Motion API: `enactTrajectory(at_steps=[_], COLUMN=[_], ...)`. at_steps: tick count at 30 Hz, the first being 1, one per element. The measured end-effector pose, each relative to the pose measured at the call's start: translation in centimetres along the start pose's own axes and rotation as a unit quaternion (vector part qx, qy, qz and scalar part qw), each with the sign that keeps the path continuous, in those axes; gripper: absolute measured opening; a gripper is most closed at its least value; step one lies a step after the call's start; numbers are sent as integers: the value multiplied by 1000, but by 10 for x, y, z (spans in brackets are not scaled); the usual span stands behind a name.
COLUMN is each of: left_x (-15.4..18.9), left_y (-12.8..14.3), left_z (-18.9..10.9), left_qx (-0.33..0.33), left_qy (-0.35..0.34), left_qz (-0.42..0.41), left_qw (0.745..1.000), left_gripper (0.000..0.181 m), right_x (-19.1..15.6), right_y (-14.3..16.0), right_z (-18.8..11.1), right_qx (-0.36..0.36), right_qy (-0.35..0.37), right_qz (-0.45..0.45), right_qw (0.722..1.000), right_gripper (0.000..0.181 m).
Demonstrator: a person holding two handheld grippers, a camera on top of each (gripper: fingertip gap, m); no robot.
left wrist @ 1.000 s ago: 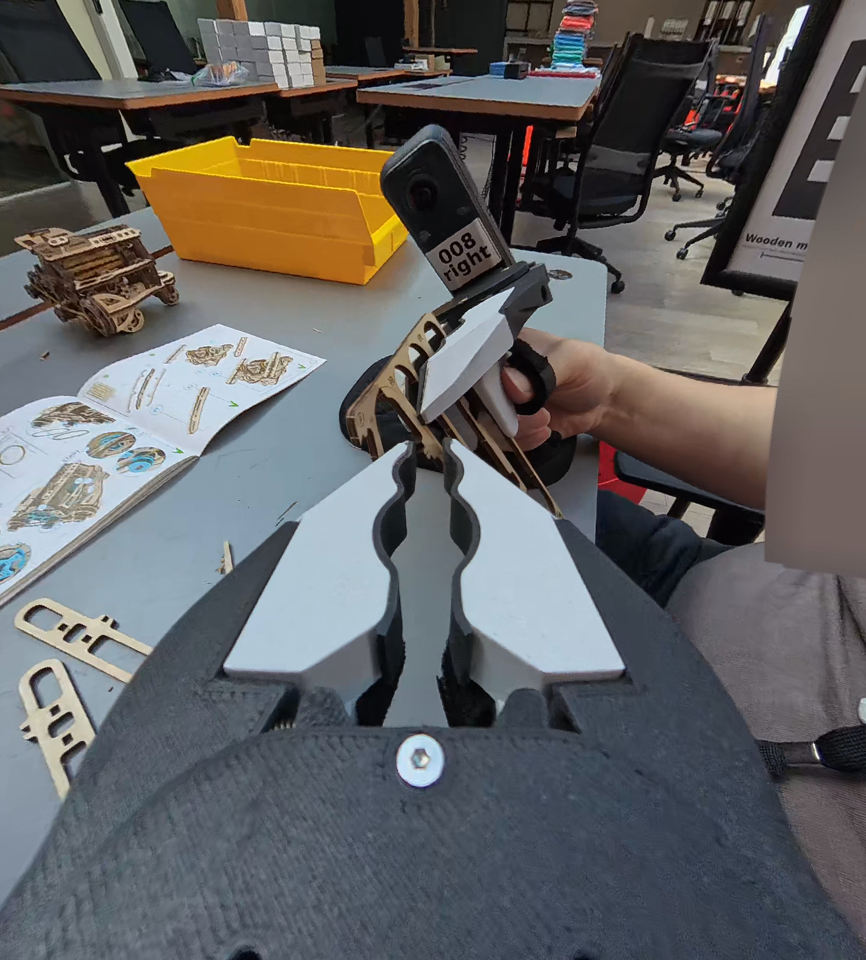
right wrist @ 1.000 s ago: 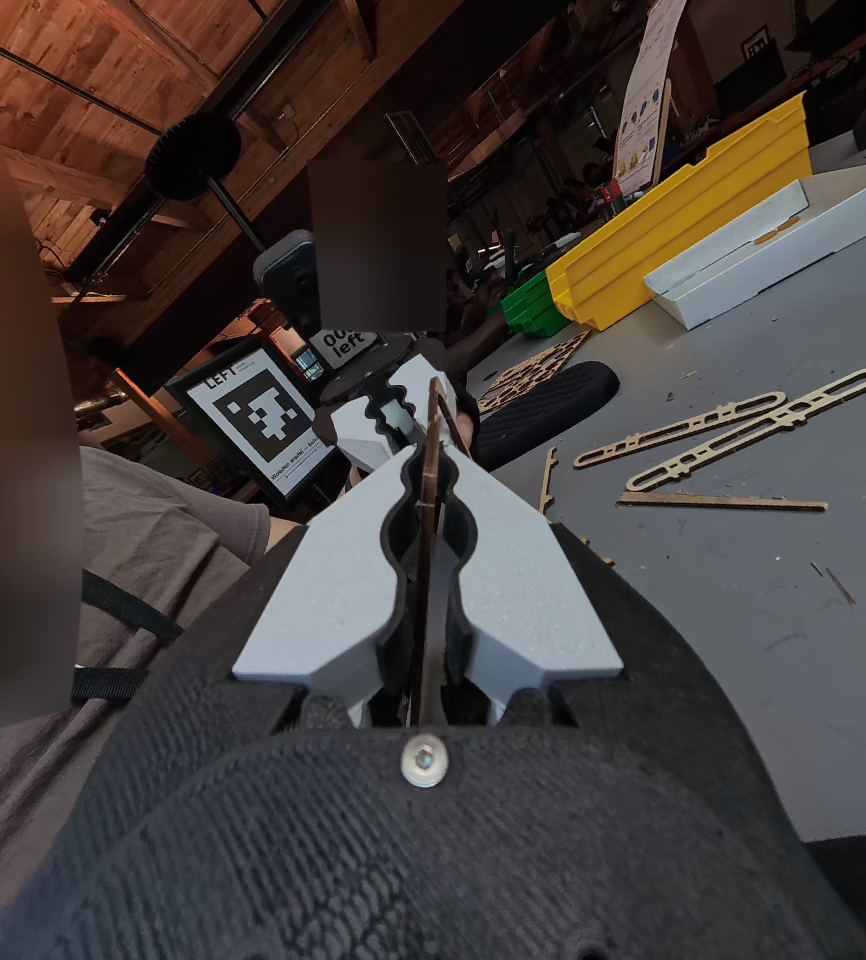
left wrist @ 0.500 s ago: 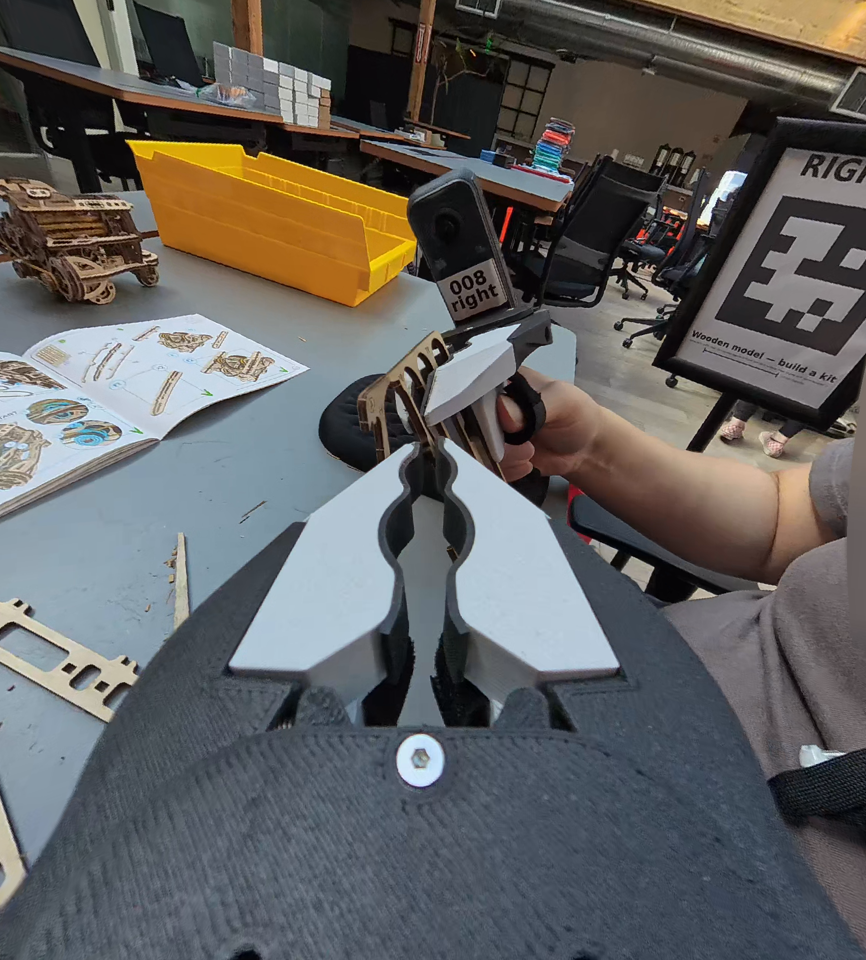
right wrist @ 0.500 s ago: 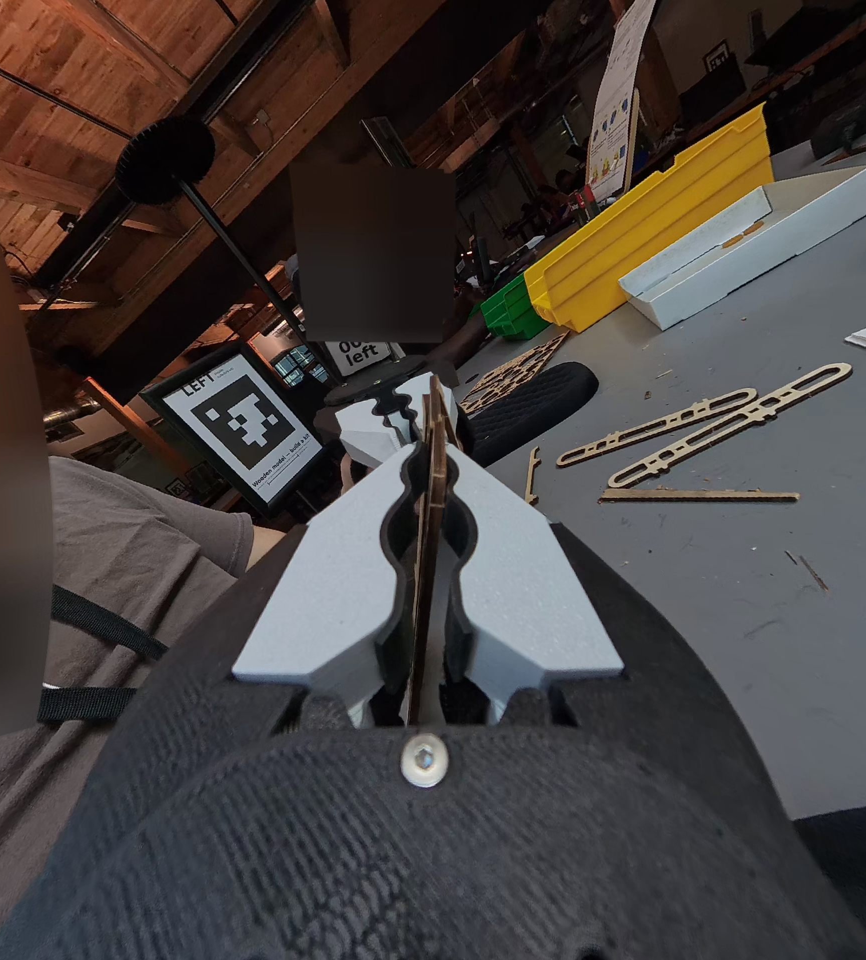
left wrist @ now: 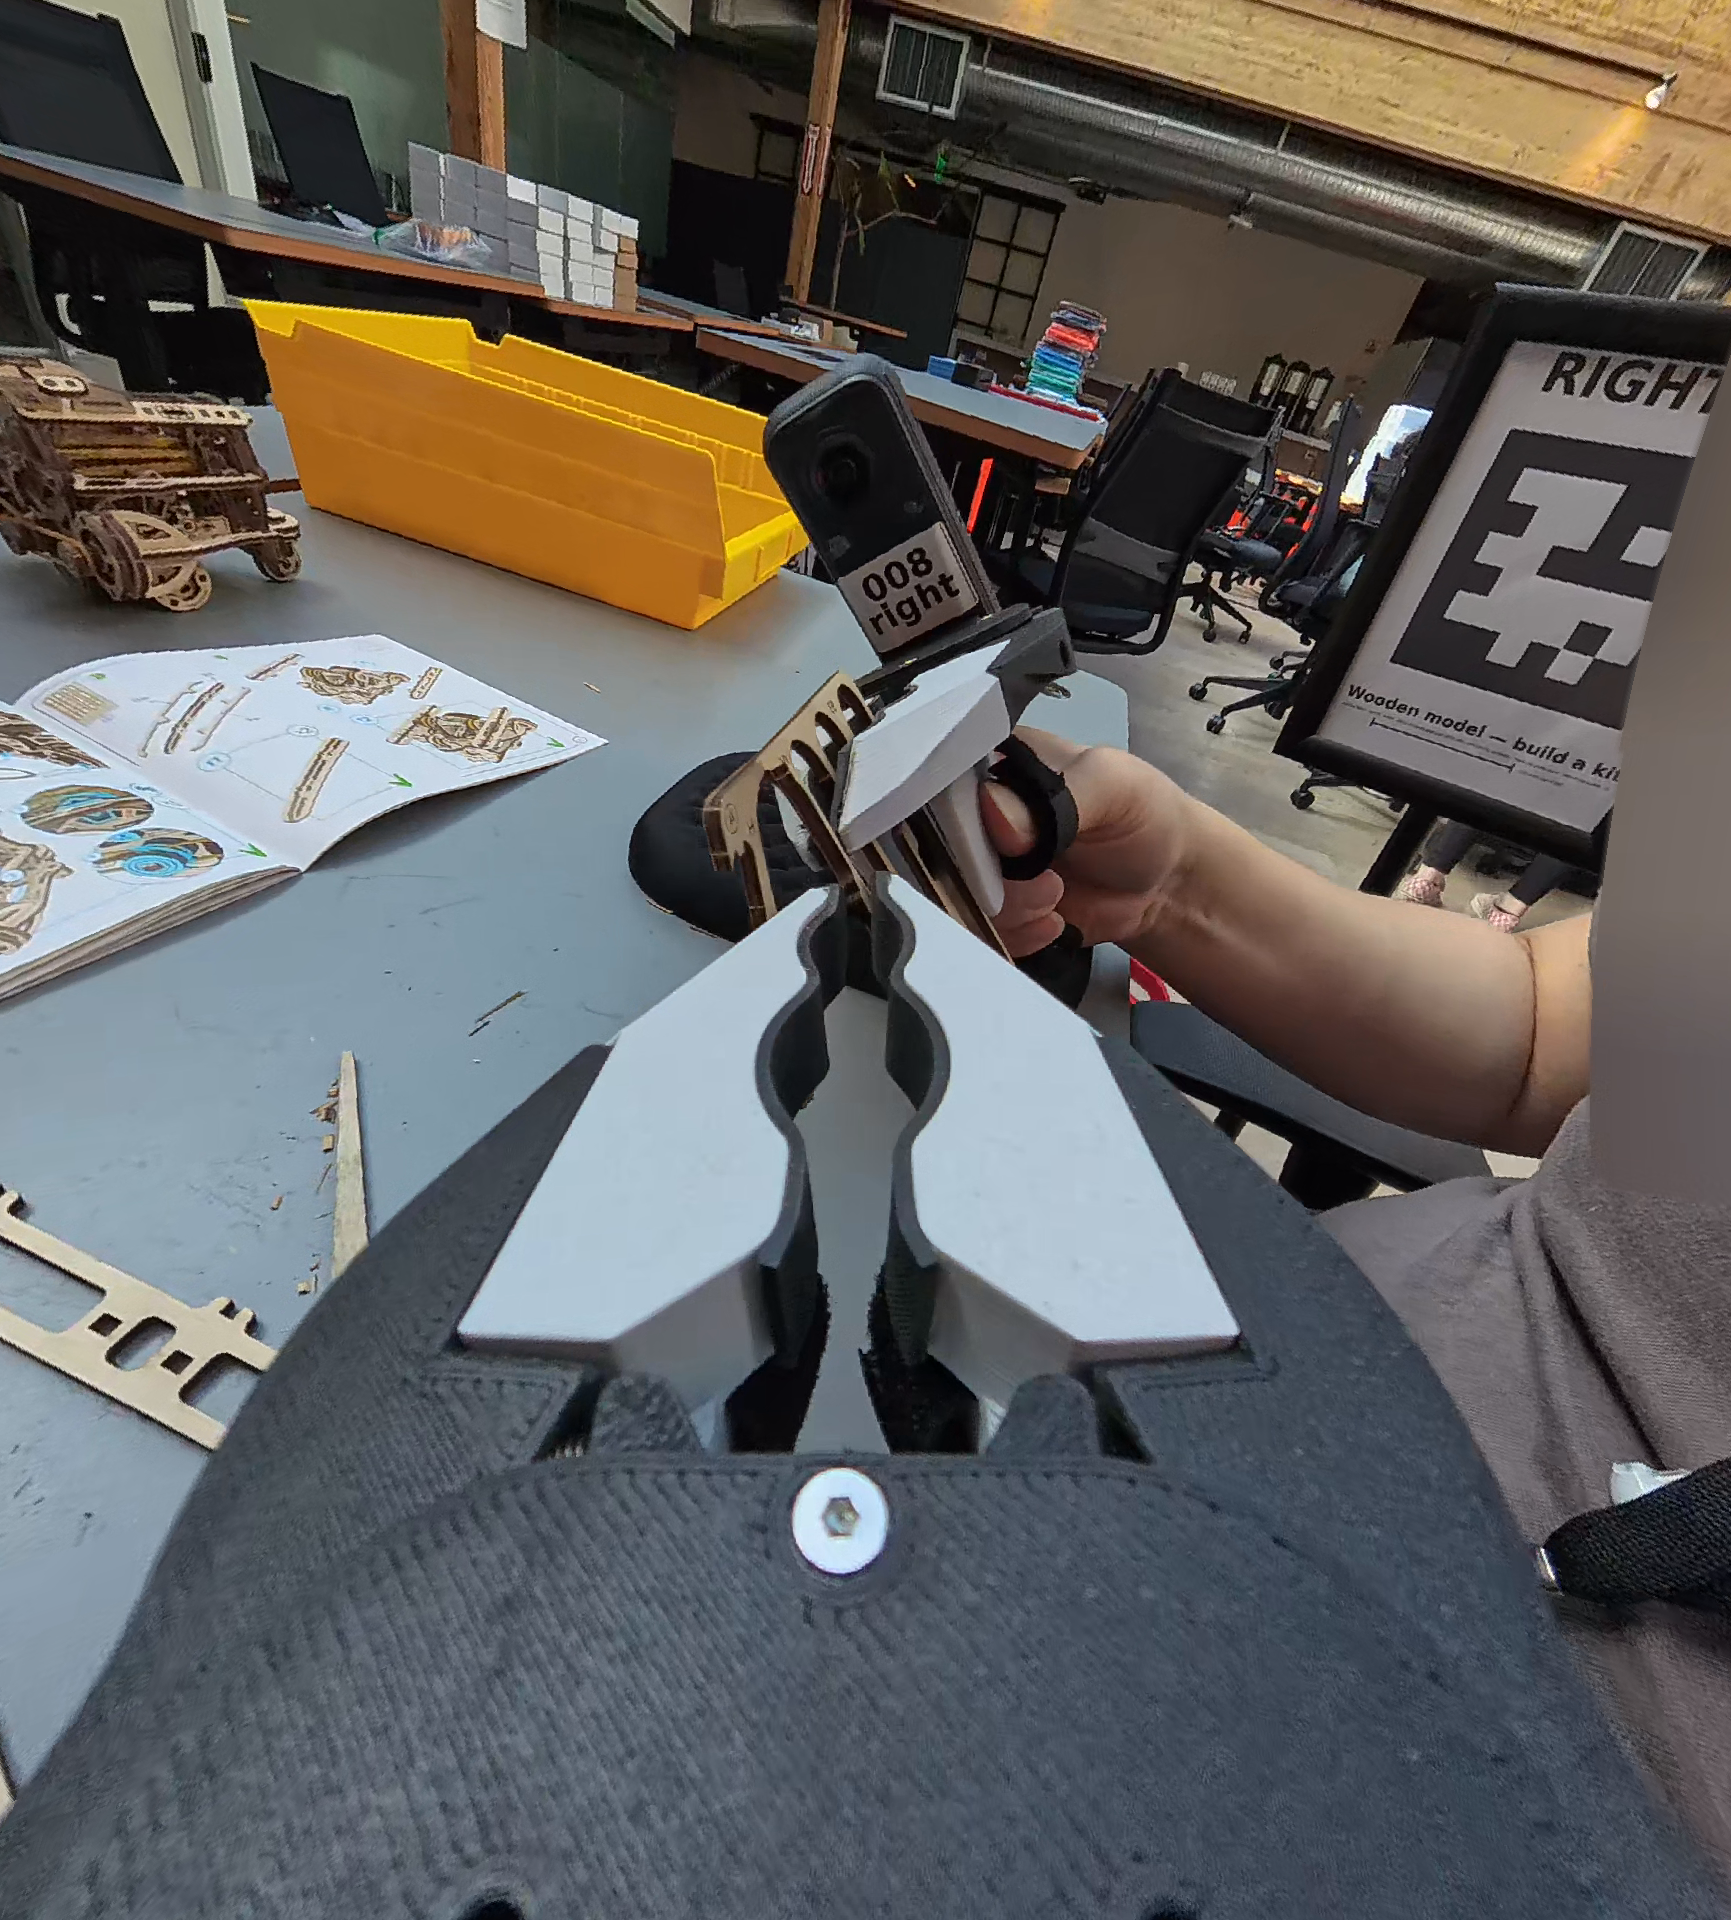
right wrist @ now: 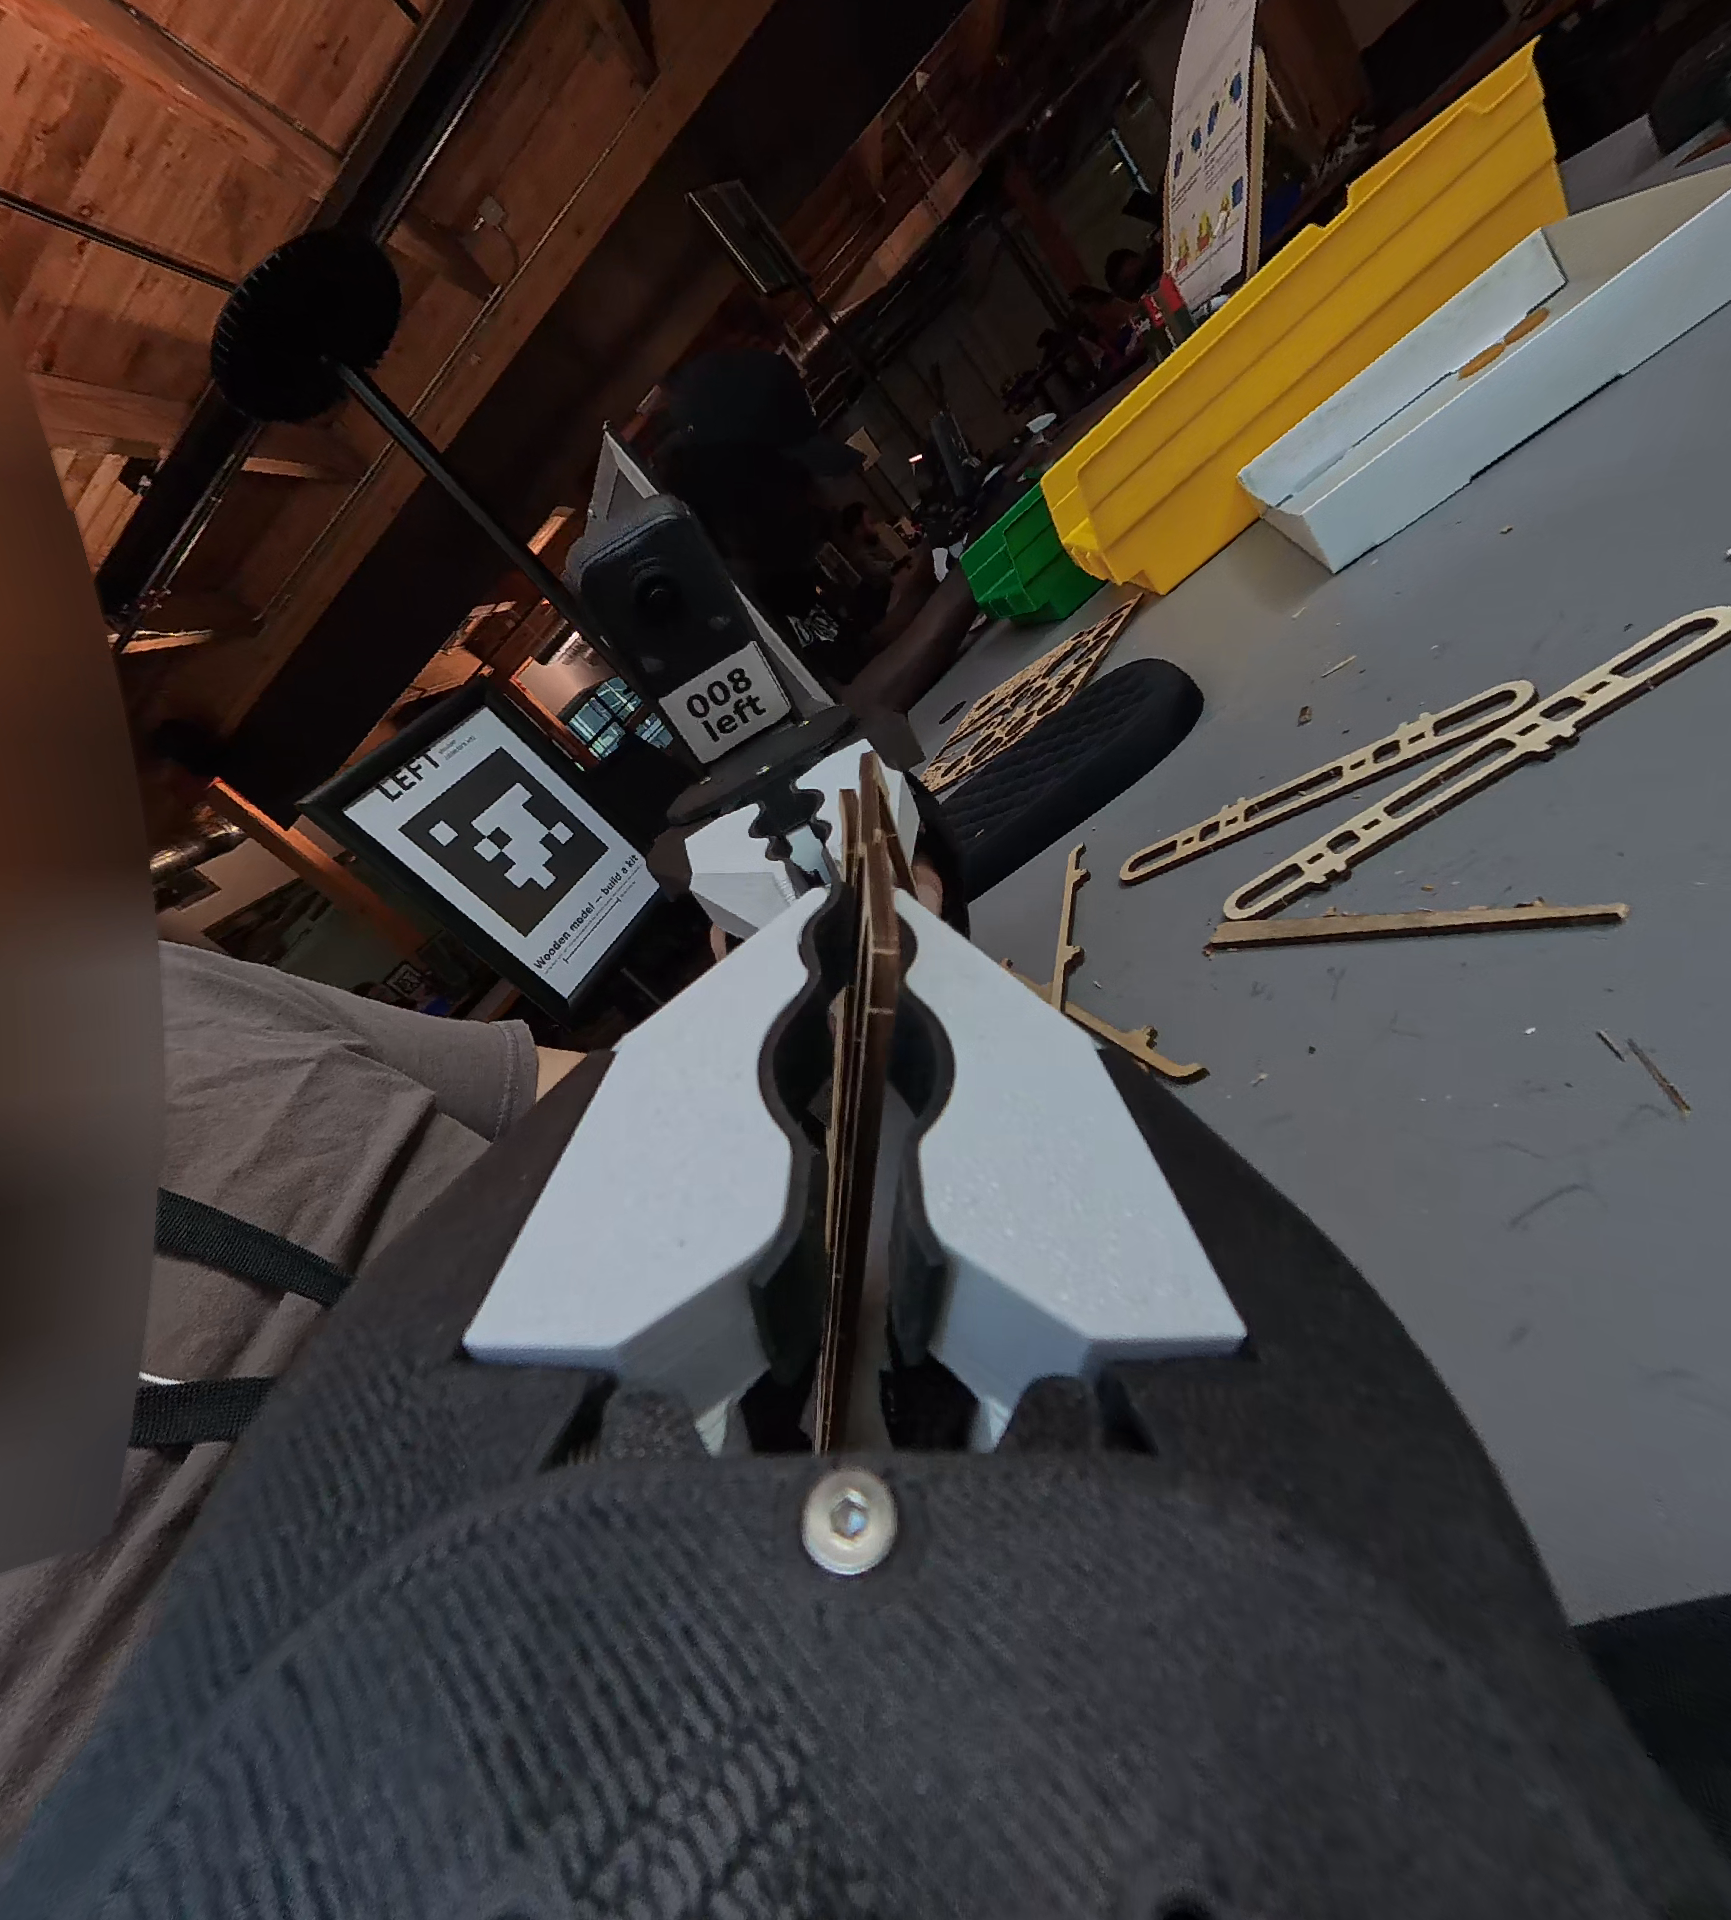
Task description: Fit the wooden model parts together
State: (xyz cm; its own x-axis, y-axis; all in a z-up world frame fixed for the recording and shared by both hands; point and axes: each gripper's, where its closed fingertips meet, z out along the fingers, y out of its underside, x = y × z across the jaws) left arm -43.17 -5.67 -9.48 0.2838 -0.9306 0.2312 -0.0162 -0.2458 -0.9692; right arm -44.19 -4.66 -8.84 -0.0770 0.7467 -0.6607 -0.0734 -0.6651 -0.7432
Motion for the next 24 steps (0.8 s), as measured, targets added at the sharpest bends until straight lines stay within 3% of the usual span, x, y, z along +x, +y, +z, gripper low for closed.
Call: enactTrajectory(at_steps=[7, 10, 12, 24], left_x=[-6, -6, -9, -14], left_y=[1, 2, 2, 6], left_z=[2, 3, 3, 3], left_qx=[25, 35, 37, 36], left_qy=[62, 69, 66, 49], left_qz=[-108, -118, -130, -144], left_qw=[992, 990, 989, 988], left_gripper=[0, 7, 0, 0], right_x=[6, 9, 9, 16], right_y=[0, 0, 0, 1], right_z=[0, -1, 0, 0], right_qx=[3, 5, 7, 5], right_qy=[32, 41, 45, 39], right_qz=[-18, -15, -18, 25], right_qw=[999, 999, 999, 999], right_gripper=[0, 0, 0, 0])
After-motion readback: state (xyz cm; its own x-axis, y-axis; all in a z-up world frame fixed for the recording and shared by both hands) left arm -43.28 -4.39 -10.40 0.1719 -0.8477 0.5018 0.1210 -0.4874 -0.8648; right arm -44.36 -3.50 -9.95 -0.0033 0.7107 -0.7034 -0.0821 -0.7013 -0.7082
